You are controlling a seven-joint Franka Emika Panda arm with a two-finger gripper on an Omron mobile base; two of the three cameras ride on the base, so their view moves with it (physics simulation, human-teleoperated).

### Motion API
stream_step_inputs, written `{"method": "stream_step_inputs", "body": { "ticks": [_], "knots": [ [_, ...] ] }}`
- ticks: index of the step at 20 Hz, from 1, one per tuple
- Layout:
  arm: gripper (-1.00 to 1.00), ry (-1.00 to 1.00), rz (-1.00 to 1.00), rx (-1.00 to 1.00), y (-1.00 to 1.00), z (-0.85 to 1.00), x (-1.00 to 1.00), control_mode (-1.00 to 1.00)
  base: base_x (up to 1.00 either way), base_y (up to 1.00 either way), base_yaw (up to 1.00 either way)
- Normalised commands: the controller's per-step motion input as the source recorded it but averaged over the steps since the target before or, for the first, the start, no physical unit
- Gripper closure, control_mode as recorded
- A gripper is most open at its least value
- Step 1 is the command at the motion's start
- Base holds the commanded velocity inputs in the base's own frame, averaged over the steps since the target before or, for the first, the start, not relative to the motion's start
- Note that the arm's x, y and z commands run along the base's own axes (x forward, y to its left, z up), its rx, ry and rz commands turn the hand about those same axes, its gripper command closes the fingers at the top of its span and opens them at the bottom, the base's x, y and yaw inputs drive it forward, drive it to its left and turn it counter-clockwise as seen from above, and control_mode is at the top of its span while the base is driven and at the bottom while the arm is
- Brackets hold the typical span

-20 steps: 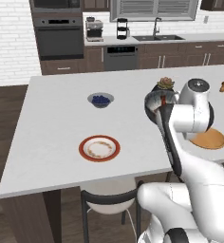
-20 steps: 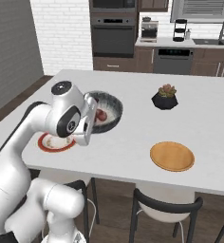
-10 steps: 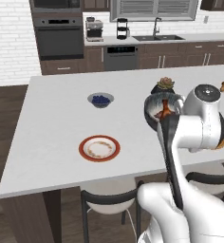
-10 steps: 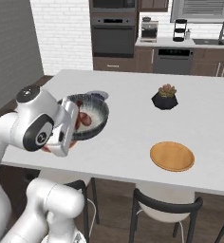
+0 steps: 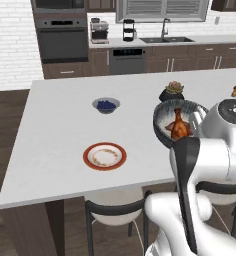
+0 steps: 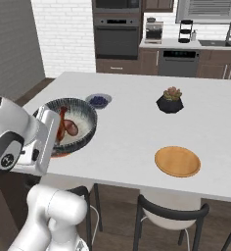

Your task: Pick the chicken drumstick and potato from their plates and place them in the bowl. Then put the bowl in the fridge.

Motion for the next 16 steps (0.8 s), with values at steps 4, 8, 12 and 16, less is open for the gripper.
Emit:
{"method": "stream_step_inputs", "body": {
  "ticks": [4,8,12,16],
  "knots": [
    [1.00,-0.04,0.00,0.00,-0.01,0.15,-0.82,-1.00,0.00,0.00,0.00],
    [1.00,0.00,0.00,0.00,0.00,0.00,0.00,1.00,-0.66,-0.58,-0.08],
    [1.00,0.00,0.00,0.00,0.00,0.00,0.00,1.00,-0.85,-0.95,-0.26],
    [1.00,0.00,0.00,0.00,0.00,0.00,0.00,1.00,-0.15,-1.00,-0.54]
  ]
}}
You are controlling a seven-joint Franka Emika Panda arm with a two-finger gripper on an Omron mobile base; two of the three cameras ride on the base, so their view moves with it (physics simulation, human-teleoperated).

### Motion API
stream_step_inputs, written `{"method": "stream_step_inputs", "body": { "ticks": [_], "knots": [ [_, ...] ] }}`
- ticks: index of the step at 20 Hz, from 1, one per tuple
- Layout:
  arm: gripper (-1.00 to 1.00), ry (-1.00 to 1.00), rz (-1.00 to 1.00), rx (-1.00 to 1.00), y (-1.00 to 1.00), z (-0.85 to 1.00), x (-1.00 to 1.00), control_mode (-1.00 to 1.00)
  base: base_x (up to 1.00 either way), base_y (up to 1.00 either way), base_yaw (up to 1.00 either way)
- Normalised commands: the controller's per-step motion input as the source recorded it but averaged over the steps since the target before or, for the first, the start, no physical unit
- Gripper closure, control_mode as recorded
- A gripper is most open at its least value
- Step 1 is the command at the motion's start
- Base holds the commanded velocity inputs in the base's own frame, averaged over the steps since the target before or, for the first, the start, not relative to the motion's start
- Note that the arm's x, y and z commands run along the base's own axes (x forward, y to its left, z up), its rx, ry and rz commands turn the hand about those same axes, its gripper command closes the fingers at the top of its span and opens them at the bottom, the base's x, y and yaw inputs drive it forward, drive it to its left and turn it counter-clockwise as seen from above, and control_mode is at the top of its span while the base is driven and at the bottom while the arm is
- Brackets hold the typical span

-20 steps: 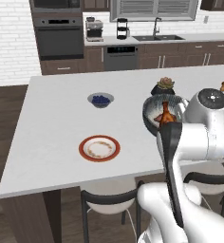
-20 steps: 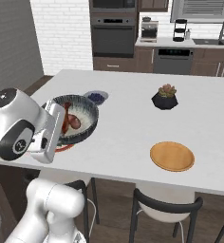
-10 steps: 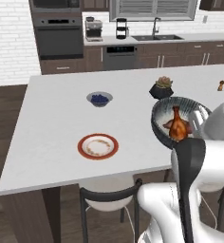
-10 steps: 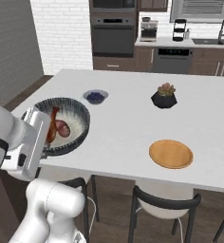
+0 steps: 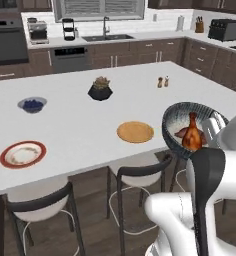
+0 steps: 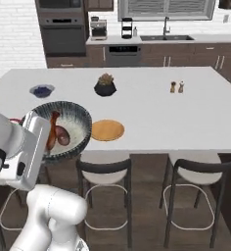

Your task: Pick the chicken drumstick and potato from their plates and place them in the bowl. Then put the bowl in the fridge.

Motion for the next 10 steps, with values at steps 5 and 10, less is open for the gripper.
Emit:
{"method": "stream_step_inputs", "body": {
  "ticks": [5,10],
  "knots": [
    [1.00,0.00,0.00,0.00,0.00,0.00,0.00,1.00,0.00,-0.96,-0.74],
    [1.00,0.00,0.00,0.00,0.00,0.00,0.00,1.00,0.00,-0.88,-0.77]
  ]
}}
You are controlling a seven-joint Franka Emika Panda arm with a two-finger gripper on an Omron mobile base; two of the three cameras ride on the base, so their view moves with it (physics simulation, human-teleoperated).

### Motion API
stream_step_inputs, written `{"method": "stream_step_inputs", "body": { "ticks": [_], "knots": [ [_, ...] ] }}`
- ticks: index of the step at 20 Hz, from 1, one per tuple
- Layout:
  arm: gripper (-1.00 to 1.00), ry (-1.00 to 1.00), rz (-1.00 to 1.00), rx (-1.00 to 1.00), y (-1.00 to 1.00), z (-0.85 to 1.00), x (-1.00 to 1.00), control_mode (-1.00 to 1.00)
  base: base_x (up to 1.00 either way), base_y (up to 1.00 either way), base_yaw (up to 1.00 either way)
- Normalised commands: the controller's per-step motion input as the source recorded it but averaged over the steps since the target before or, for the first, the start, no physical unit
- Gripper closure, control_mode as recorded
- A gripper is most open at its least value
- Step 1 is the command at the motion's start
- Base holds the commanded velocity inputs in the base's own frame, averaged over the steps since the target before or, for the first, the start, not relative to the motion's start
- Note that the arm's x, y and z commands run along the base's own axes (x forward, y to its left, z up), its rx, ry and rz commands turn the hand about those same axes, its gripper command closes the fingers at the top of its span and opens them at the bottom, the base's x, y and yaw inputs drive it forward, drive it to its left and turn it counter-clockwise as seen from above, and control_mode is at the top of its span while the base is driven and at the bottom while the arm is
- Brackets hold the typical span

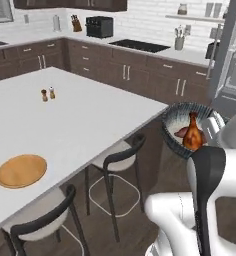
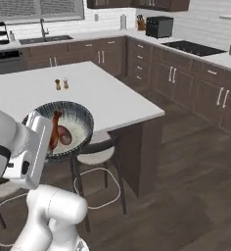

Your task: Pick the chicken drumstick and potato from their plates and place them in the bowl. Then put the bowl in the fridge.

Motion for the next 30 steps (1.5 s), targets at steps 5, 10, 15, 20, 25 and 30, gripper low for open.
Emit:
{"method": "stream_step_inputs", "body": {
  "ticks": [5,10,15,20,25,30],
  "knots": [
    [1.00,0.00,0.00,0.00,0.00,0.00,0.00,1.00,0.01,-0.69,-0.76],
    [1.00,0.00,0.00,0.00,0.00,0.00,0.00,1.00,0.31,-0.25,-0.73],
    [1.00,0.00,0.00,0.00,0.00,0.00,0.00,1.00,0.95,0.37,-0.47],
    [1.00,0.00,0.00,0.00,0.00,0.00,0.00,1.00,1.00,-0.02,-0.19],
    [1.00,0.00,0.00,0.00,0.00,0.00,0.00,1.00,1.00,-0.44,-0.17],
    [1.00,0.00,0.00,0.00,0.00,0.00,0.00,1.00,1.00,0.40,-0.16]
  ]
}}
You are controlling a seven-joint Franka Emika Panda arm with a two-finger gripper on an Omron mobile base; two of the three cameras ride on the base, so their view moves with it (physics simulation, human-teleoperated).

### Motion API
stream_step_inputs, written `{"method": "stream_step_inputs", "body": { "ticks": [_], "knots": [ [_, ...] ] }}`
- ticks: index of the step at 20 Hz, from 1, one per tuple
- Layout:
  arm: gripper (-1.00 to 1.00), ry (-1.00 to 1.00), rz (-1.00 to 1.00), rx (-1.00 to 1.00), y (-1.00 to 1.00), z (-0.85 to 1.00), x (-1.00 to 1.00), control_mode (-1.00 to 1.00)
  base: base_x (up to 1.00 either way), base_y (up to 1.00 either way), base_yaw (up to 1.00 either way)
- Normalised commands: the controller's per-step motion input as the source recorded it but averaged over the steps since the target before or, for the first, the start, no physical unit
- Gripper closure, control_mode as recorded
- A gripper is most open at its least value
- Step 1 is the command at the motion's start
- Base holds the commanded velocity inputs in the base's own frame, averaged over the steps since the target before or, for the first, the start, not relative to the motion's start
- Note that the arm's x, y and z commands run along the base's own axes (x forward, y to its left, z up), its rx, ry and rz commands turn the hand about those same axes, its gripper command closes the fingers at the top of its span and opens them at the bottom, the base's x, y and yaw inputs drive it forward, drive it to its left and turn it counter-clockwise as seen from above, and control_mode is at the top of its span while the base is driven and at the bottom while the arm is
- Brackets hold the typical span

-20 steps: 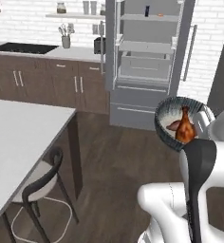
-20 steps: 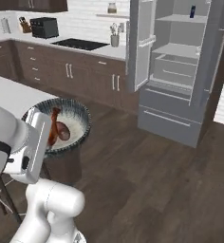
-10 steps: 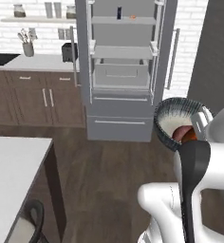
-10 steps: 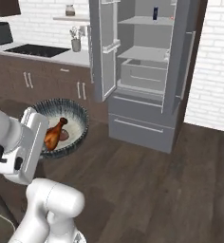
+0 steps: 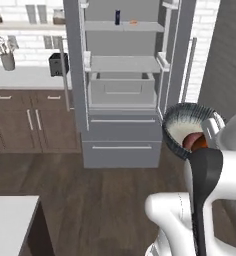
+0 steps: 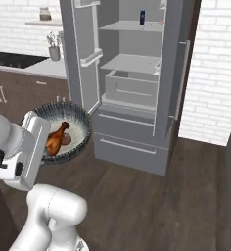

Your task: Pick the chicken drumstick and potato from their plates and place them in the bowl. Then put the bowl in the fridge.

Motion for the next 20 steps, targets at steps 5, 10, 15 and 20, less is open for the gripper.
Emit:
{"method": "stream_step_inputs", "body": {
  "ticks": [5,10,15,20],
  "knots": [
    [1.00,0.00,0.00,0.00,0.00,0.00,0.00,1.00,1.00,-0.11,-0.07],
    [1.00,0.00,0.00,0.00,0.00,0.00,0.00,1.00,1.00,0.07,-0.22],
    [1.00,0.00,0.00,0.00,0.00,0.00,0.00,1.00,0.98,0.54,-0.42],
    [1.00,0.00,0.00,0.00,0.00,0.00,0.00,1.00,0.89,0.70,-0.29]
  ]
}}
